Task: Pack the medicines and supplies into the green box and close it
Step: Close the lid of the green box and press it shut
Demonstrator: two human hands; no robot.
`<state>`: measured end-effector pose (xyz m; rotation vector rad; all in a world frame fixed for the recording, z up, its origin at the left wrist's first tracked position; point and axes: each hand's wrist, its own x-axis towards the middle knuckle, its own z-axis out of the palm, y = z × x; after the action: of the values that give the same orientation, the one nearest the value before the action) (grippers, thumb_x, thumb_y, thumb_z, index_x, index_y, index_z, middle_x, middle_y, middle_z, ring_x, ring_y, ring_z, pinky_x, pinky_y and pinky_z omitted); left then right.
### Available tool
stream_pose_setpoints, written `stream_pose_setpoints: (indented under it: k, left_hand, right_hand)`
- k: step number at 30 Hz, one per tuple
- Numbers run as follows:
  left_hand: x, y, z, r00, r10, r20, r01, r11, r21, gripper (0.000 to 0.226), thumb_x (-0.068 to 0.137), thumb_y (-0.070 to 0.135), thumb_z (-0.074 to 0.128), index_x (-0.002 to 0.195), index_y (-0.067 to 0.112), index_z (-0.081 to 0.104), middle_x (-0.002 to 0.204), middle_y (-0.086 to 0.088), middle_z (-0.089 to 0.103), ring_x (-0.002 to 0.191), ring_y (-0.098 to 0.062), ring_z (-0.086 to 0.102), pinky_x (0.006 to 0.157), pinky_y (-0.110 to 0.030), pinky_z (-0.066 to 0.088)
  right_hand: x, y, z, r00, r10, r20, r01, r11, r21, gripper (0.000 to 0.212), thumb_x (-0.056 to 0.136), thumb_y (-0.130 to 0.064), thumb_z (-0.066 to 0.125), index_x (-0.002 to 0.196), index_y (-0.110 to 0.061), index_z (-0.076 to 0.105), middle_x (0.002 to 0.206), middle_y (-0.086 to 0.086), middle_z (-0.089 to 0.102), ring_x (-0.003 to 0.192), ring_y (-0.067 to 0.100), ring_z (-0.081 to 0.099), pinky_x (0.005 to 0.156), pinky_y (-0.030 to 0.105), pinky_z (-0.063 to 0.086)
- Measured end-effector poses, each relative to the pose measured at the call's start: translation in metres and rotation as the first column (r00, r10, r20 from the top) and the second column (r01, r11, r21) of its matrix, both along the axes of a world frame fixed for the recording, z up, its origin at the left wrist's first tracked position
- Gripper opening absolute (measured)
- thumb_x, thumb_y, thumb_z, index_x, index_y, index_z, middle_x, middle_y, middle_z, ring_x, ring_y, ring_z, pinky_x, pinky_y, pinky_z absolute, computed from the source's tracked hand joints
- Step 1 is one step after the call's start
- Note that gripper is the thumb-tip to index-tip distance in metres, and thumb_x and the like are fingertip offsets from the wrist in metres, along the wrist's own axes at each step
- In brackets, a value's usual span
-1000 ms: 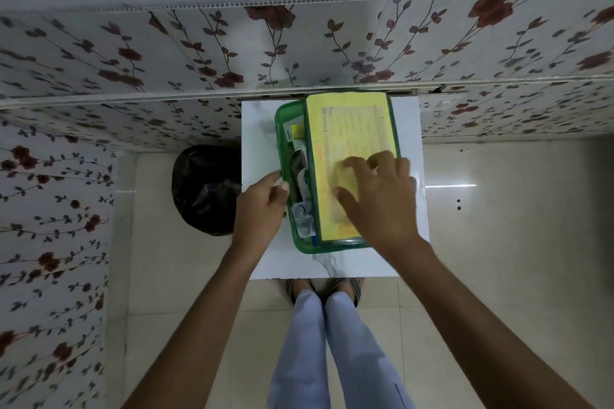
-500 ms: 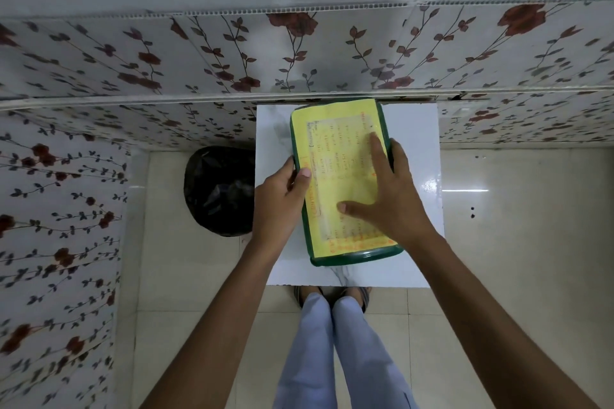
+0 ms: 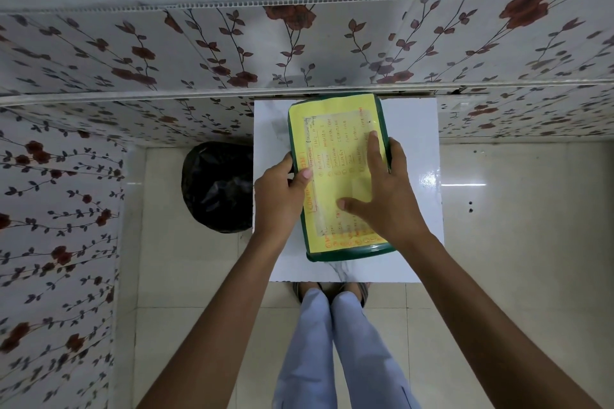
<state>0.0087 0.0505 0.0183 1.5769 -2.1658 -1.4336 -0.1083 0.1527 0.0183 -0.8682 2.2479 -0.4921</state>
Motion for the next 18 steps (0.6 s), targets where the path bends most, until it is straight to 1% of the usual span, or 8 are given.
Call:
stream_pose_setpoints:
  k: [2,4,7,10,12,15,18]
  left_hand:
    - [0.0,-0.001,-0.001,1.0,-0.001,0.011,0.001,1.0,-0.001,0.028,0.092,0.022,0.05,0.118,0.018,0.059,0.109,-0.009,0.067,0.091,-0.019,0.062,0.072,-0.027,0.049]
    - [-0.001,-0.002,-0.002,0.999,-0.024,0.038,0.025,0.999,-0.021,0.028,0.092,0.023,0.05,0.118,0.018,0.059,0.109,-0.013,0.062,0.092,-0.02,0.059,0.072,-0.025,0.044]
    - [-0.003,-0.004,-0.004,0.996,-0.063,0.066,0.065,0.997,-0.029,0.03,0.093,0.025,0.048,0.121,0.018,0.056,0.11,-0.016,0.055,0.093,-0.025,0.059,0.074,-0.025,0.042]
    - [-0.009,-0.004,-0.004,0.984,-0.153,0.091,0.158,0.986,-0.048,0.033,0.094,0.026,0.045,0.124,0.017,0.052,0.108,-0.013,0.053,0.087,-0.019,0.054,0.074,-0.025,0.04]
    - [-0.013,-0.003,-0.005,0.976,-0.192,0.101,0.198,0.979,-0.052,0.034,0.094,0.027,0.044,0.126,0.017,0.051,0.104,-0.01,0.05,0.087,-0.017,0.051,0.075,-0.024,0.039]
    - [-0.015,-0.001,-0.006,0.976,-0.202,0.083,0.207,0.977,-0.046,0.035,0.094,0.027,0.043,0.128,0.018,0.05,0.099,-0.007,0.048,0.087,-0.018,0.051,0.074,-0.024,0.038]
    - [-0.014,-0.001,-0.006,0.98,-0.189,0.057,0.191,0.981,-0.036,0.034,0.095,0.025,0.044,0.127,0.019,0.051,0.097,-0.008,0.051,0.087,-0.018,0.053,0.074,-0.025,0.041]
  right_hand:
    - [-0.002,0.002,-0.001,1.0,0.015,0.005,-0.015,1.0,-0.017,0.11,0.073,-0.033,0.075,0.147,-0.027,-0.007,0.157,0.004,-0.002,0.142,0.028,0.019,0.106,0.04,0.039]
    - [-0.004,0.004,-0.002,1.0,0.017,0.006,-0.017,0.998,-0.053,0.104,0.076,-0.03,0.072,0.147,-0.026,-0.004,0.157,0.004,0.001,0.141,0.026,0.02,0.105,0.038,0.04]
    - [-0.004,0.007,-0.003,1.0,-0.013,-0.003,0.013,0.997,-0.071,0.097,0.08,-0.026,0.068,0.147,-0.025,-0.002,0.157,0.003,0.003,0.14,0.026,0.024,0.103,0.037,0.041]
    - [0.0,0.014,-0.004,0.997,-0.082,0.001,0.082,0.994,-0.069,0.097,0.081,-0.024,0.068,0.147,-0.026,-0.003,0.157,0.006,0.003,0.14,0.027,0.025,0.103,0.039,0.041]
    - [0.001,0.02,-0.004,0.993,-0.12,0.007,0.12,0.99,-0.067,0.096,0.082,-0.022,0.067,0.147,-0.025,-0.002,0.157,0.007,0.003,0.139,0.027,0.026,0.103,0.039,0.041]
    - [0.002,0.025,-0.005,0.99,-0.142,0.007,0.142,0.988,-0.066,0.094,0.083,-0.021,0.066,0.147,-0.025,-0.003,0.158,0.006,0.001,0.14,0.027,0.025,0.103,0.038,0.04]
    - [0.002,0.025,-0.006,0.992,-0.127,0.004,0.127,0.989,-0.081,0.094,0.083,-0.022,0.065,0.147,-0.025,-0.004,0.158,0.006,0.0,0.139,0.027,0.026,0.101,0.036,0.041]
